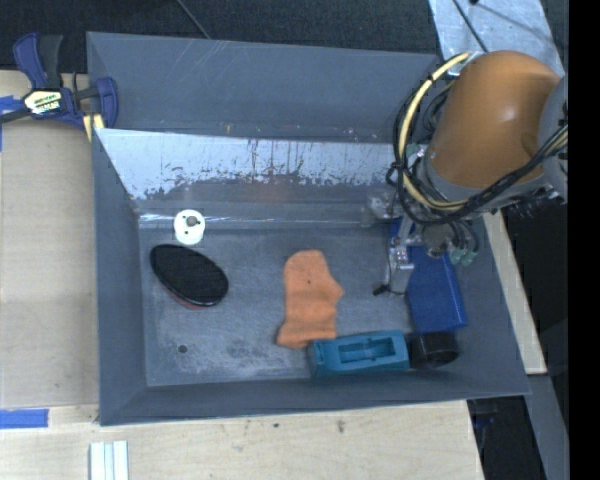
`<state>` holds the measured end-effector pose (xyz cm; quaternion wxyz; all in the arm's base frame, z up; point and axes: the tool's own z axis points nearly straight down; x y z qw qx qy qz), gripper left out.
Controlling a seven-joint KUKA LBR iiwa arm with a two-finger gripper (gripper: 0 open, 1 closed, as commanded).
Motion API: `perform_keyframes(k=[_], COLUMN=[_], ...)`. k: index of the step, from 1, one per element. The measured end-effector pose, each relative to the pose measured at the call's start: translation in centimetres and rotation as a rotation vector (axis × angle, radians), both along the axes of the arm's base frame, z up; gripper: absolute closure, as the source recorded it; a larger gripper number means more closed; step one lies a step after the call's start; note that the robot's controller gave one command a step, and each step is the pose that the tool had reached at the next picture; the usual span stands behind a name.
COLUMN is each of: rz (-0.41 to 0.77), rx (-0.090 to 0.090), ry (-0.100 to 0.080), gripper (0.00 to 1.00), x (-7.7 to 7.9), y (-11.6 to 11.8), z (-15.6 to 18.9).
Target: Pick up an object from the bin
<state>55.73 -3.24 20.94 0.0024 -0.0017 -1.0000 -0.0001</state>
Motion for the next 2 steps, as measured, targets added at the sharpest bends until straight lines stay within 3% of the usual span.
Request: perform_keyframes(k=[1, 2], rz=[0.001, 0.024], rx=[-0.001, -0.001], ry=[-0.008, -0.014], gripper=[0.00, 0.00], x=[0.1, 0.4], y=[0.0, 1.8], z=[0.5, -5.2])
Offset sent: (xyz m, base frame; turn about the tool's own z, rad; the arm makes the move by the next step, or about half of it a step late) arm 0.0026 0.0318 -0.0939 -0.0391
